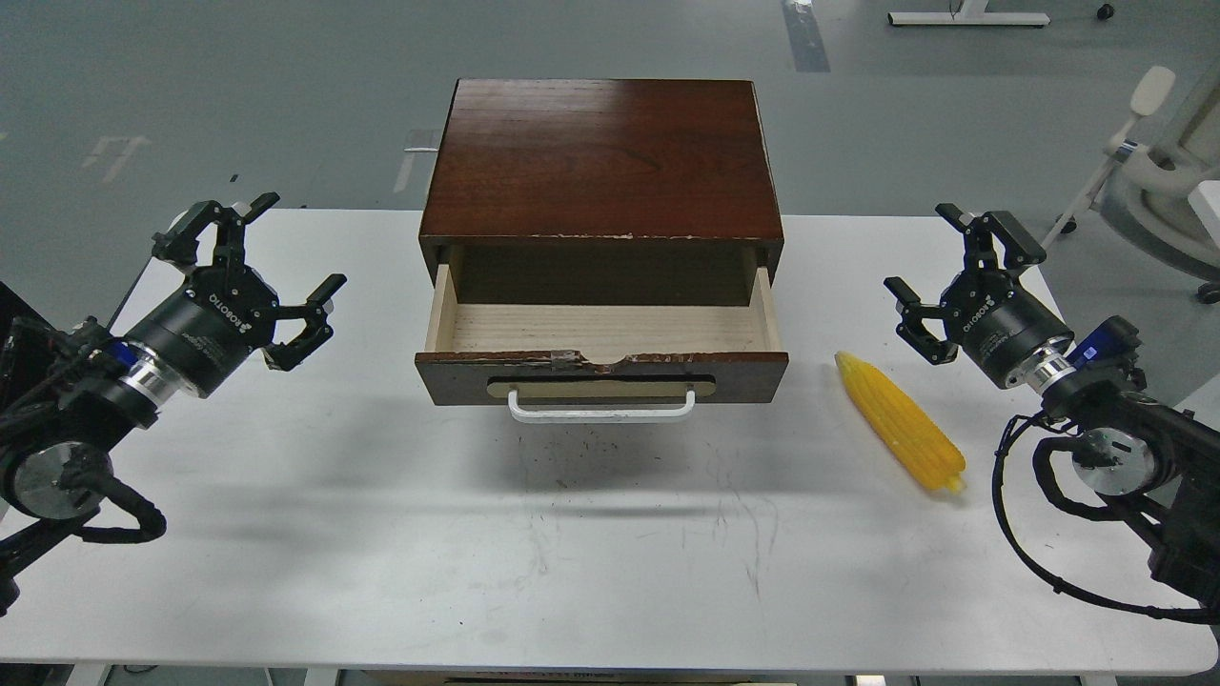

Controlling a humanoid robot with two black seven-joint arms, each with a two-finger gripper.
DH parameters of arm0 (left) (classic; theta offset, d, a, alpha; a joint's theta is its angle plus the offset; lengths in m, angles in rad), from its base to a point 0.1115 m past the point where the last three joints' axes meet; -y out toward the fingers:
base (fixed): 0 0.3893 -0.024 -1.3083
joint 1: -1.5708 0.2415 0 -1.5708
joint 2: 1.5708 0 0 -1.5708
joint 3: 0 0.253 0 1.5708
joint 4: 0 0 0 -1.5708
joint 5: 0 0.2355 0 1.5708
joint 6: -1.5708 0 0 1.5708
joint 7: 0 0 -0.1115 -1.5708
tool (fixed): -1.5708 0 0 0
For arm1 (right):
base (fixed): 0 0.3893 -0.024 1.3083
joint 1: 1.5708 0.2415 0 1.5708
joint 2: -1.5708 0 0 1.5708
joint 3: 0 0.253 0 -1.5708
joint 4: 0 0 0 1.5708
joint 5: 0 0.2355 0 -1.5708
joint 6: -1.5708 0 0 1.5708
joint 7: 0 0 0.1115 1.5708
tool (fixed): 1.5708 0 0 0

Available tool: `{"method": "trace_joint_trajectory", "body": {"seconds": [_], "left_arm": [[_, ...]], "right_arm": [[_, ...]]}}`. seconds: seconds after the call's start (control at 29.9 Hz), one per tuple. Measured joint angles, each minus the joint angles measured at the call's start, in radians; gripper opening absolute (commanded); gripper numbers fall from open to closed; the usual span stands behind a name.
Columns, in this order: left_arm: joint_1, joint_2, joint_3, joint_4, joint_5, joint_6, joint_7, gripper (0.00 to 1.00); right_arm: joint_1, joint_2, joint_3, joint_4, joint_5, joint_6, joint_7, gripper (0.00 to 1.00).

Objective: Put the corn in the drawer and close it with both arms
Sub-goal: 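Move the right gripper toward the yellow corn cob beside the drawer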

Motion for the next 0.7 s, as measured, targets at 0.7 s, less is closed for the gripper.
{"method": "trace_joint_trajectory", "body": {"seconds": [0.7], "left_arm": [[-0.02, 0.014, -0.004, 0.058, 0.002, 0.0, 0.0, 1.0]], "right_arm": [[0.002, -0.004, 0.001, 0.003, 0.0, 0.0, 0.0, 1.0]]}}
